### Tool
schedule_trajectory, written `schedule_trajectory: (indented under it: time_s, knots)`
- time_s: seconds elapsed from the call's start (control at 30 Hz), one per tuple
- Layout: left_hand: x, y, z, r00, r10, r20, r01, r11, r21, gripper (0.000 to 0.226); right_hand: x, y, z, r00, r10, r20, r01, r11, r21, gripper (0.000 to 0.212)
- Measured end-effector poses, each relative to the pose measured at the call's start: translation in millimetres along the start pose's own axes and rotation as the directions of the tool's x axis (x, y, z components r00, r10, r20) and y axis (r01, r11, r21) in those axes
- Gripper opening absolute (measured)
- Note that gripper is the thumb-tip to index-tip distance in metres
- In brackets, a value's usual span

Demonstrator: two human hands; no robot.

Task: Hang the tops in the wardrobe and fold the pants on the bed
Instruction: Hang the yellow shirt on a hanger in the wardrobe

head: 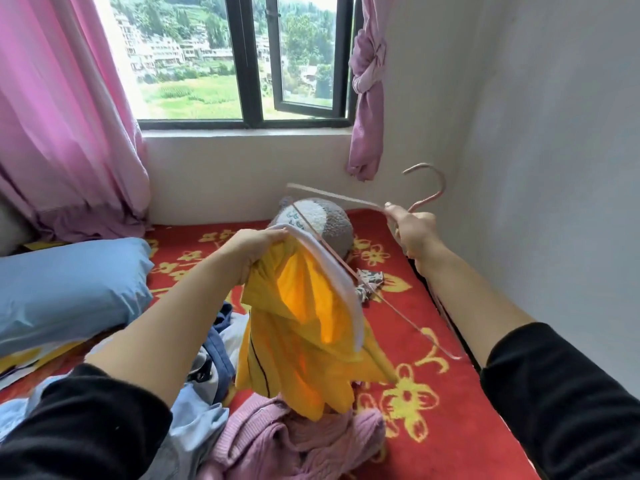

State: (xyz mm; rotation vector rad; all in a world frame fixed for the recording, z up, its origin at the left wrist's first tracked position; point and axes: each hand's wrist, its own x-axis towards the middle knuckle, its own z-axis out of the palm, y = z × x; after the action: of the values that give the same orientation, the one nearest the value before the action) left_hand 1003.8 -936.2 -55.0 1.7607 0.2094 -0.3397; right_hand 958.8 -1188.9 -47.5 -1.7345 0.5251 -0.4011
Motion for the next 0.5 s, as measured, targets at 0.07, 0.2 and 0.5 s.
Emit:
schedule_trajectory:
  time_s: [0.07, 0.2, 0.5]
  knots:
    - [1.5, -8.7, 9.4, 0.996, 0.023, -0.082, -0.017, 0.997, 0.078, 0.049, -1.1, -7.4, 0.0, 0.997, 0.008, -0.08, -0.001, 0.997, 0.081, 0.038]
    - [-1.6, -23.0, 17.7, 0.994, 0.053, -0.095, -0.03, 0.974, 0.225, 0.043, -11.5, -19.2, 1.5, 0.998, 0.03, 0.061, -0.058, 0.837, 0.544, 0.044]
    - [-22.6, -7.6, -3.6, 0.991, 0.119, 0.065, -0.112, 0.988, -0.111, 0.026, -37.7, 20.7, 41.9, 0.994, 0.103, 0.029, -0.083, 0.56, 0.825, 0.034]
